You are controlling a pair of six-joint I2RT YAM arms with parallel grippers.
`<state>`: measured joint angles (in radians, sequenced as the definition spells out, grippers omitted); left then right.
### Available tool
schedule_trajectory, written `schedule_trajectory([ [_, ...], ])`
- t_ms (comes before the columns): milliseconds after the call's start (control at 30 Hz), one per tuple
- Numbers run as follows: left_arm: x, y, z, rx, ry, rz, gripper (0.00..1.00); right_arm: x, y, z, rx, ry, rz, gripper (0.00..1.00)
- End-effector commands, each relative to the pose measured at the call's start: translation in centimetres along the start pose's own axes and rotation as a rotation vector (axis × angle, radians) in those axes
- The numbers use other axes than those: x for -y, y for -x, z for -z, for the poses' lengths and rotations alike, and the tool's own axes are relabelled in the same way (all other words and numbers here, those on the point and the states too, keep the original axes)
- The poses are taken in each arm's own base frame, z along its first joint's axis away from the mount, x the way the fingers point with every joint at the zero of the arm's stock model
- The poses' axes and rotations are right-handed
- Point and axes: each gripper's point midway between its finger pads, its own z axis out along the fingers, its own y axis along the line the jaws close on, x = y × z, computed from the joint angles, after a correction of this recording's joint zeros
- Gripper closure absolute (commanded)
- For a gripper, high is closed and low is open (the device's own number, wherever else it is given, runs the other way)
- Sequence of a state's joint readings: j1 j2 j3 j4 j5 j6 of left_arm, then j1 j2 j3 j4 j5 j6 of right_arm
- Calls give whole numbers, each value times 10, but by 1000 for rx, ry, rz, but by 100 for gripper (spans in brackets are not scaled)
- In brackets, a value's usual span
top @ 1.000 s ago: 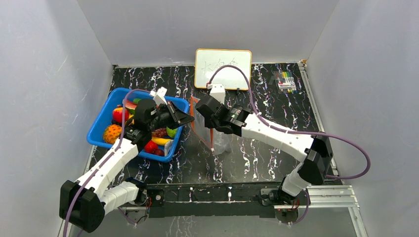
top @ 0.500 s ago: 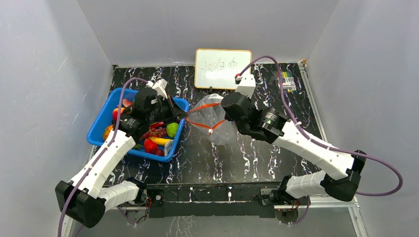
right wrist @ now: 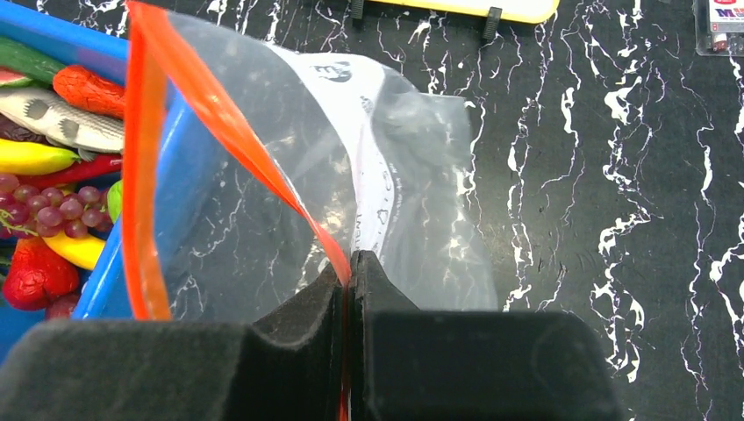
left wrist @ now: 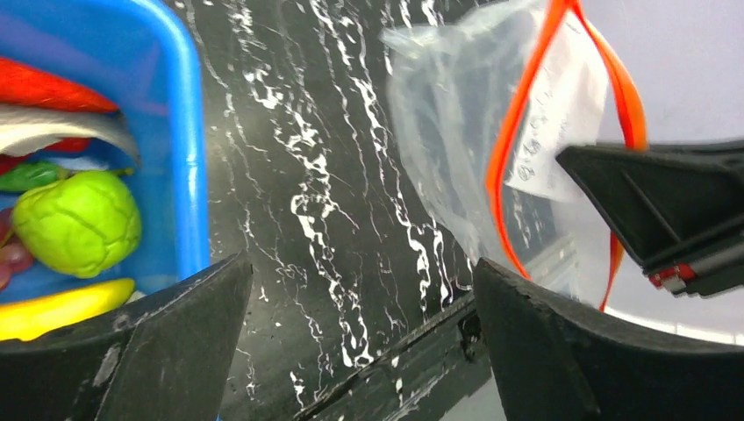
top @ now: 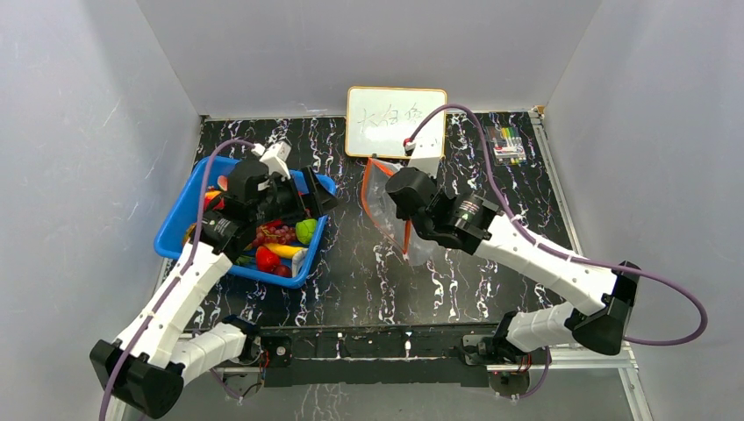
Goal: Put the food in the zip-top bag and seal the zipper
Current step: Unzip the zipper food storage bag, then pick up the fake fruit from the bin.
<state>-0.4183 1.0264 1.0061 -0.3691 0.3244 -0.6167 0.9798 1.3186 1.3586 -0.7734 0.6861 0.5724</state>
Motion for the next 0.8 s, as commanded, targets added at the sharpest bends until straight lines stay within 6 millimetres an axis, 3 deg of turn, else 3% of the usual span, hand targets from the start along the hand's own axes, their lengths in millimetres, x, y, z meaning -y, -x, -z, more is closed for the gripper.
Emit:
schedule_trajectory([
  [0, -26, 16, 23, 97, 181, -35, 2, 1, 21, 12, 71, 41, -50, 100],
  [133, -60, 21, 34, 172, 381, 69, 2, 2, 17, 17, 70, 63, -67, 100],
  [333, -112, 6, 39, 134, 634, 75, 2, 1, 12, 22, 66, 110, -90, 100],
  [500, -156, 3, 52, 121, 843, 64, 15, -1, 5, 25, 63, 151, -104, 100],
  [633, -175, 10, 60, 182, 888, 82, 41, -5, 1, 30, 50, 203, -117, 100],
  [767, -193, 12, 68, 204, 961, 87, 43, -4, -4, 36, 44, 233, -122, 100],
])
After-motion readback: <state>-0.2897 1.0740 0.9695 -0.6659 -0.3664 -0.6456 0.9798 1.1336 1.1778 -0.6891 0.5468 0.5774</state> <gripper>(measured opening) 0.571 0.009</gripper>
